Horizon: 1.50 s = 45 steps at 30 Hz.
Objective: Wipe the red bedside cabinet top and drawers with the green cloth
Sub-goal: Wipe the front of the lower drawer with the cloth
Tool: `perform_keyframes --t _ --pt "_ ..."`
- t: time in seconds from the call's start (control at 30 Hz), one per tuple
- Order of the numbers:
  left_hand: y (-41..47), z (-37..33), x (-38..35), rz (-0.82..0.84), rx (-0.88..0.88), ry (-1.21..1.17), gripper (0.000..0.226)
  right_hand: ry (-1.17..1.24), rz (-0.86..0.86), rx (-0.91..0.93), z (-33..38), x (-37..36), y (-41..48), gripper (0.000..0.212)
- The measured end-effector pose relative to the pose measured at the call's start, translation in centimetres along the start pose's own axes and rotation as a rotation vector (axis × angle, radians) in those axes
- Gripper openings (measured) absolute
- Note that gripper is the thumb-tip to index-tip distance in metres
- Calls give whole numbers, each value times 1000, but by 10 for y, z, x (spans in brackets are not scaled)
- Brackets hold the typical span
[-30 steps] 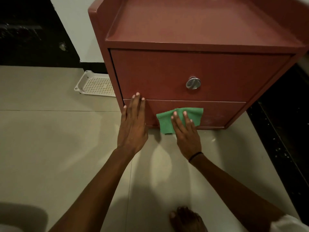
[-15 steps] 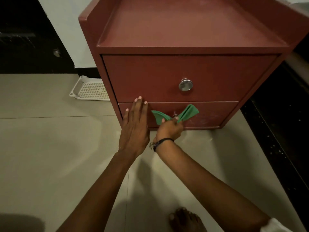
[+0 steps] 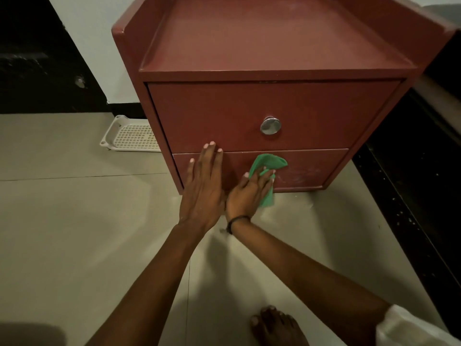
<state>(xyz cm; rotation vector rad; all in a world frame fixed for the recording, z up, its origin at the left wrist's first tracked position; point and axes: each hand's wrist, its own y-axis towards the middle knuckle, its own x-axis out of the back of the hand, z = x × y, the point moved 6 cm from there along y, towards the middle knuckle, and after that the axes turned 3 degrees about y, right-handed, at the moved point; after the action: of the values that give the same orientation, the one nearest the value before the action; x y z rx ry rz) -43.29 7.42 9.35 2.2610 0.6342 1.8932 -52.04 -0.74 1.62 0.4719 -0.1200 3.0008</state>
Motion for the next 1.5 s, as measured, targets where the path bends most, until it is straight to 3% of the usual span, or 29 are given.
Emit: perform_keyframes --t 0.13,0.2,0.27,0.33,0.37,0.47,0.53,0.63,0.73,0.83,0.97,1.03,1.1,1.2,1.3,1.4,1.5 --pt "-1 2 -3 -2 -7 23 77 -654 114 687 -45 24 6 71" --pt "-3 4 -7 21 -7 23 78 -784 223 860 -53 40 27 83" --pt "-3 3 -7 43 13 3 80 -785 309 909 -64 57 24 88" --pt "-1 1 -7 41 34 -16 82 -676 261 814 -79 83 25 78" --pt "1 -2 -7 33 35 -18 82 -573 169 666 -88 99 30 67" --pt "4 -6 -10 18 21 -39 84 -114 -296 -111 -118 144 56 32" --pt "1 -4 -12 21 18 -38 84 141 -332 -512 -129 138 56 40" --pt "-2 2 -15 28 26 -38 85 382 -235 -612 -108 97 50 35" --pt "-2 5 -18 30 32 -44 84 695 1 -688 -74 35 35 41" --pt "-1 4 -21 35 32 -36 84 829 -126 -828 -53 26 37 33" --pt "1 5 -21 30 22 -27 85 737 -72 -678 -30 64 75 23" --pt "0 7 -21 29 14 -19 85 651 -331 -542 -28 101 88 21" --pt "-2 8 -21 29 15 -9 84 477 -457 -400 -19 114 79 32" --pt "-5 11 -21 44 17 2 84 156 -424 -79 -14 85 39 35" --pt "-5 13 -20 20 21 -4 84 -37 -240 182 -14 53 6 26" --pt "-3 10 -19 2 35 -29 81 14 -134 176 -19 46 -8 25" --pt "0 6 -19 1 23 -14 80 317 -302 0 -10 65 20 30"
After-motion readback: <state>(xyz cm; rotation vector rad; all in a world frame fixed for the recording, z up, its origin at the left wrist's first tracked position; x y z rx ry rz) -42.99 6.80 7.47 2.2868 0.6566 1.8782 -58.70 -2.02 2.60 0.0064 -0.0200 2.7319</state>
